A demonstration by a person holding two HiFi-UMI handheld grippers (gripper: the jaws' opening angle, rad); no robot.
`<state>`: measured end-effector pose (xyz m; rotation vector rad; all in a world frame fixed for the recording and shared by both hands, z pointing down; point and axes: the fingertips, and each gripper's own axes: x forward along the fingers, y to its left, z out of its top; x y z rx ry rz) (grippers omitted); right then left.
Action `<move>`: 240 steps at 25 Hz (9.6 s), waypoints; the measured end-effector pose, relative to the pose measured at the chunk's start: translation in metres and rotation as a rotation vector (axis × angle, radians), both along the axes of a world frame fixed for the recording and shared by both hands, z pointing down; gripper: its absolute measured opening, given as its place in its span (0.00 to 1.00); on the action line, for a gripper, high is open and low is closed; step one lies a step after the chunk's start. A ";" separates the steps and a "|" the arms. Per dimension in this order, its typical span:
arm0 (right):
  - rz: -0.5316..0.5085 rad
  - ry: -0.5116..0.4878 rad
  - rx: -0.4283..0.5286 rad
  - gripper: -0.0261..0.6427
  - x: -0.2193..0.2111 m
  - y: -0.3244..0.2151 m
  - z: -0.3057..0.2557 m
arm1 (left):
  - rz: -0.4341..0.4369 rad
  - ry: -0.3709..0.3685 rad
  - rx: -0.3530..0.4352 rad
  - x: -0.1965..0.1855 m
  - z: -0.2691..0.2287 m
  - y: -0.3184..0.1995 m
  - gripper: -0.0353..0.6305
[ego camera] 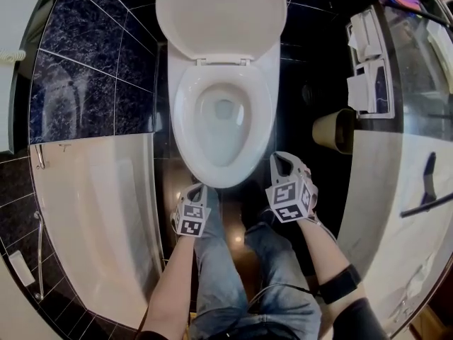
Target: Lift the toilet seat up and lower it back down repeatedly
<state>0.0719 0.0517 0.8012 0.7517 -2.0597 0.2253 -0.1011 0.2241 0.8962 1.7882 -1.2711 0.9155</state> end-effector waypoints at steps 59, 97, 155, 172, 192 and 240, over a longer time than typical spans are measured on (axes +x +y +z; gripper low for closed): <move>0.269 -0.436 0.045 0.18 0.030 -0.035 -0.397 | -0.075 -0.030 0.664 -0.069 -0.567 -0.120 0.05; 0.880 -0.706 -0.759 0.39 -0.003 0.055 0.127 | 0.073 -0.034 0.506 -0.029 -0.210 -0.130 0.05; 0.936 -0.999 -0.791 0.26 -0.027 -0.043 -0.094 | -0.129 0.115 0.330 -0.022 -0.223 -0.125 0.05; 0.901 -0.950 -0.469 0.05 0.009 -0.082 -0.223 | -0.057 0.101 0.493 -0.051 -0.328 -0.281 0.05; 0.889 -0.909 -0.311 0.05 -0.002 -0.125 -0.281 | 0.040 0.073 0.567 -0.081 -0.357 -0.432 0.05; 0.208 -0.451 0.065 0.06 0.038 -0.054 -0.467 | -0.155 -0.039 0.676 -0.082 -0.584 -0.129 0.05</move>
